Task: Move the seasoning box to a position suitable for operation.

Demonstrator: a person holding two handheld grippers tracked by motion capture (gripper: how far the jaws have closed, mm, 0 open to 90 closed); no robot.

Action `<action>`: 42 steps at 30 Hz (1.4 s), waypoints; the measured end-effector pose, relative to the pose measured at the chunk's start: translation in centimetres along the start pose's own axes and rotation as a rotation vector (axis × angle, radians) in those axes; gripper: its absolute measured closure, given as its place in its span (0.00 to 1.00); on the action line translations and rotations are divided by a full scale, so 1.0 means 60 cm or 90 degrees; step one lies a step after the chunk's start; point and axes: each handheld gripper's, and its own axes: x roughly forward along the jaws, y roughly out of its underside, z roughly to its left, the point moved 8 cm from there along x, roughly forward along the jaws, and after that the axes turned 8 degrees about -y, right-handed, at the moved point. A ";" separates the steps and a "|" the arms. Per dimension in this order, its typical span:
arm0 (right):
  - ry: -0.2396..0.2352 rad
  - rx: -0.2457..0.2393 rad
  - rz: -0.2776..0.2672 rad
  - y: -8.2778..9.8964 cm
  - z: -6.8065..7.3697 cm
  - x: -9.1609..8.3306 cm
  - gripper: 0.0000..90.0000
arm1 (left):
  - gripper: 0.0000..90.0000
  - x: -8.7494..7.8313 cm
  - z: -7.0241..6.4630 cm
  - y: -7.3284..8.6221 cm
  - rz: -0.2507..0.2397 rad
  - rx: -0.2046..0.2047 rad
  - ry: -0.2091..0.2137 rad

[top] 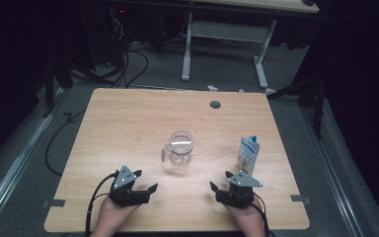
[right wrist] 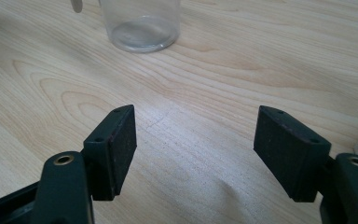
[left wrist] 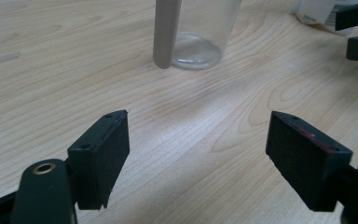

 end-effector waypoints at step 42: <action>-0.019 0.008 -0.013 -0.003 0.008 -0.007 0.35 | 0.58 0.143 -0.024 -0.032 -0.055 0.022 -0.069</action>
